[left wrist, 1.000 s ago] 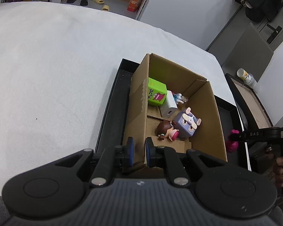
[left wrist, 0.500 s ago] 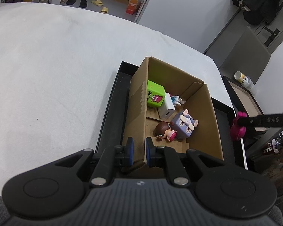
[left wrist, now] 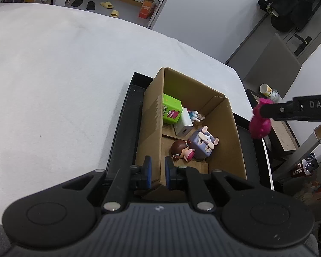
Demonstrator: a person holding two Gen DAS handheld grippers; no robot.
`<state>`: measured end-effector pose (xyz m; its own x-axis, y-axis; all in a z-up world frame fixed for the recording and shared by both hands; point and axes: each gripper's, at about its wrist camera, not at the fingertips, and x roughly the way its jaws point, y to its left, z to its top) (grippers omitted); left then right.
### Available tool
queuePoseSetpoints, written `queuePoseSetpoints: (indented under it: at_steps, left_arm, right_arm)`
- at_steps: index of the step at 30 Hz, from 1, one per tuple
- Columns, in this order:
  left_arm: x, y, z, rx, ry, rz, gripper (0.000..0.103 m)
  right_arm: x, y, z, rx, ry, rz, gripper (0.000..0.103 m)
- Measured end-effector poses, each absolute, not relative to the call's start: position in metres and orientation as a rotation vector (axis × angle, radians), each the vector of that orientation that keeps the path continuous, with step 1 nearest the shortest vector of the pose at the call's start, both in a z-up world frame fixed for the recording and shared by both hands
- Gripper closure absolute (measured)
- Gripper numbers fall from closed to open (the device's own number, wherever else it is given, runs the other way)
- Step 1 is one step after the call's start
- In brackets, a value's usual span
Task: Organize rigid objects
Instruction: 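Carry the magenta figure with the right gripper over the box, then open the right gripper to drop the magenta figure into the box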
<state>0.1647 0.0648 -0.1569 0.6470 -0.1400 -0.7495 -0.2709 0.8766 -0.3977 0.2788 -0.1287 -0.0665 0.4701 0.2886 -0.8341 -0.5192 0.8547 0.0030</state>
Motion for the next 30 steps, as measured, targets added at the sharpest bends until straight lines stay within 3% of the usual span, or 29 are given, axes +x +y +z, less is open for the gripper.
queuePoseSetpoints:
  at_steps: [10, 30]
  left_arm:
    - [0.168, 0.065, -0.163, -0.509, 0.898, 0.066, 0.097]
    - [0.171, 0.064, -0.166, -0.502, 0.903, 0.061, 0.097]
  right_arm:
    - [0.267, -0.091, -0.083, -0.259, 0.990, 0.545, 0.066]
    - [0.274, -0.062, -0.111, -0.157, 1.038, 0.552, 0.064]
